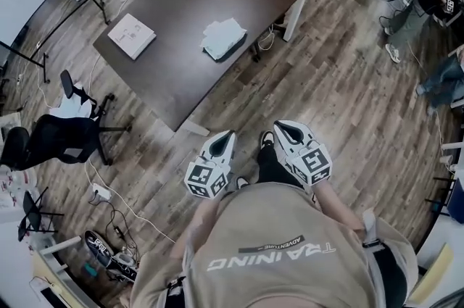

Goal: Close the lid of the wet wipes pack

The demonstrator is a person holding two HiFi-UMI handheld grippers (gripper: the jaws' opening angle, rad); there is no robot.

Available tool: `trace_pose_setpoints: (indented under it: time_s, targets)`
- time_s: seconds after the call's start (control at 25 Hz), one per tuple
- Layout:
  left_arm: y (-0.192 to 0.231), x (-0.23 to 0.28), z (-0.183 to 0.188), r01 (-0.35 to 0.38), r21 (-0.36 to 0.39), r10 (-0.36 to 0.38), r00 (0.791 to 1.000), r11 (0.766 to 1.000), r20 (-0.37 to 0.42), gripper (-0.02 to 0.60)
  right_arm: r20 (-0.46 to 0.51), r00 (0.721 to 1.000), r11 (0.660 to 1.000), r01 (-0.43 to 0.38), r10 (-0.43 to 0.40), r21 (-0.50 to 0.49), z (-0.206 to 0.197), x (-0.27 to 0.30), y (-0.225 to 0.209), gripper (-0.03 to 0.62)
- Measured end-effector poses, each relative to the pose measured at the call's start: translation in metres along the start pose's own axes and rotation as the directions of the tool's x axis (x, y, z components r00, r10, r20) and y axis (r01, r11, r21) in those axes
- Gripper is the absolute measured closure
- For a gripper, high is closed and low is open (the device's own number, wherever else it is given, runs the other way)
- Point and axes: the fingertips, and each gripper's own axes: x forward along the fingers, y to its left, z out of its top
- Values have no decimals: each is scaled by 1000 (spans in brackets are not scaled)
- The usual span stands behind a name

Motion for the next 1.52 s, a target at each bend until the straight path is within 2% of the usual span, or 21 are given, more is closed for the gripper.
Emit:
trace_pose_setpoints:
  time_s: [0.2,0.32,0.56,0.76,1.08,1.24,1.36,1.44,1.52]
  targets:
    - [17,48,25,-8,129,15,998,992,-54,572,47,998,999,-43,43,-10,22,49,-54,579]
    - [26,84,42,-19,140,27,998,990,-55,572,65,996,998,-65,65,-3,34,71,-89,579]
    - [49,143,70,-76,91,79,996,993,-35,572,50,990,992,-128,129,-19,43,107,-147,579]
    - [67,179,78,-124,91,129,991,988,-43,572,47,985,986,-165,165,12,42,132,-185,579]
    - [101,193,82,-187,15,187,982,982,-21,572,-11,970,970,-244,244,11,36,168,-186,579]
    - [131,200,76,-183,-7,182,983,983,-25,572,-35,971,971,-238,238,-7,40,192,-190,579]
    - [160,212,75,-186,-61,184,982,981,-30,572,-59,976,977,-212,212,7,44,210,-203,579]
    - [179,225,88,-176,-77,175,984,981,-17,572,-73,978,980,-197,197,8,53,223,-214,579]
    - [198,242,108,-158,-61,159,987,986,10,572,-88,978,980,-196,192,-45,67,243,-224,579]
